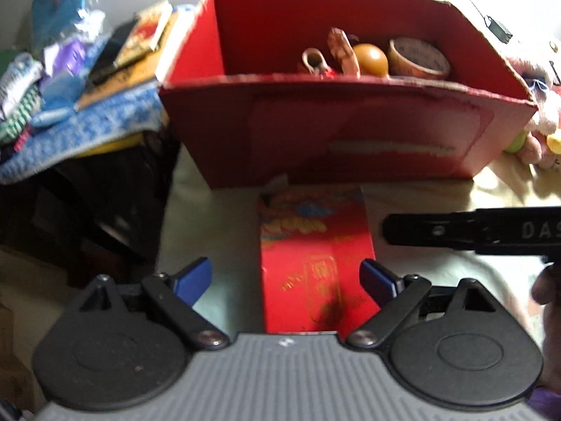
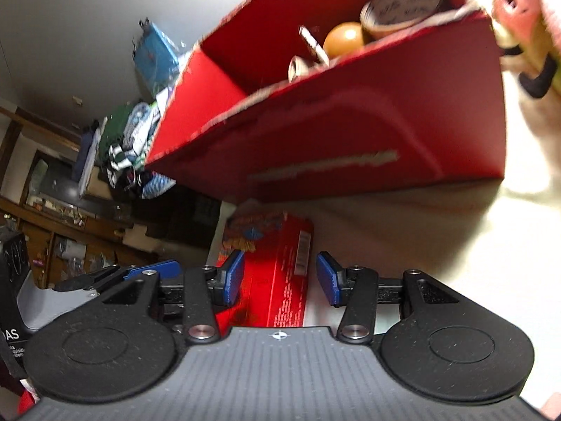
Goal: Organize objects
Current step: 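Withdraw the right gripper and move it toward the red gift box, then grasp the red patterned gift box with the right gripper, then lift the gift box with the right gripper and lower it into the box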
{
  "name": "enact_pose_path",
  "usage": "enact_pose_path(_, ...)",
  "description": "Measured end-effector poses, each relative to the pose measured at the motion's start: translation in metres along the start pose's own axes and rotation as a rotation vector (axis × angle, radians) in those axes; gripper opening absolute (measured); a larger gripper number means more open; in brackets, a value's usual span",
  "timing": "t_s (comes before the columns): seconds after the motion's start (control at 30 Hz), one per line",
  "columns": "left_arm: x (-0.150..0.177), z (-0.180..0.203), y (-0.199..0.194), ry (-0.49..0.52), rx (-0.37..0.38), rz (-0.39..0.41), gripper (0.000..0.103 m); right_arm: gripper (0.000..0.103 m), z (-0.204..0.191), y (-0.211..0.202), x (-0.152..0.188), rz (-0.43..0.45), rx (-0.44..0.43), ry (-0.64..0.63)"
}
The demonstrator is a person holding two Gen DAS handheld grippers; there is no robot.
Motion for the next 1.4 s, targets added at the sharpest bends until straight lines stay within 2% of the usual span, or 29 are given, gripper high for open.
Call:
enact_pose_path(0.13, 0.005, 0.003, 0.009, -0.008, 0.079, -0.023, 0.095, 0.05, -0.006, 0.011, 0.003, -0.028, 0.005, -0.011)
enact_pose_path(0.33, 0.008, 0.01, 0.022, 0.002, 0.149, -0.057, 0.095, 0.05, -0.004, 0.021, 0.008, -0.052, 0.024, 0.0)
enact_pose_path(0.43, 0.008, 0.011, 0.027, 0.013, 0.152, -0.065, 0.094, 0.05, -0.002, 0.026, 0.01, -0.062, 0.034, 0.008)
enact_pose_path(0.53, 0.006, 0.012, 0.032, 0.037, 0.14, -0.074, 0.088, 0.05, 0.001, 0.031, 0.012, -0.078, 0.039, 0.015)
enact_pose_path(0.73, 0.002, 0.014, 0.034, 0.077, 0.137, -0.079, 0.087, 0.046, 0.003, 0.033, 0.012, -0.082, 0.024, 0.029)
enact_pose_path(0.97, 0.002, 0.029, 0.02, 0.164, 0.159, -0.066, 0.087, 0.046, 0.0, 0.015, 0.015, -0.066, 0.039, -0.01)
enact_pose_path(1.13, 0.002, 0.055, 0.002, 0.262, 0.182, -0.026, 0.086, 0.046, 0.011, -0.008, 0.022, -0.036, 0.037, 0.018)
enact_pose_path(1.4, 0.004, 0.109, -0.021, 0.393, 0.258, 0.016, 0.087, 0.046, 0.027, -0.057, 0.034, 0.076, 0.083, 0.063)
Point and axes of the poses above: each gripper's, at about its wrist camera, not at the fingertips, and y roughly the way its jaws point, z to its right, x to its underside, the point moved 5 cm from there along y, roughly the way its jaws point, and after that the axes turned 5 degrees about -z, right-handed, at the moved point
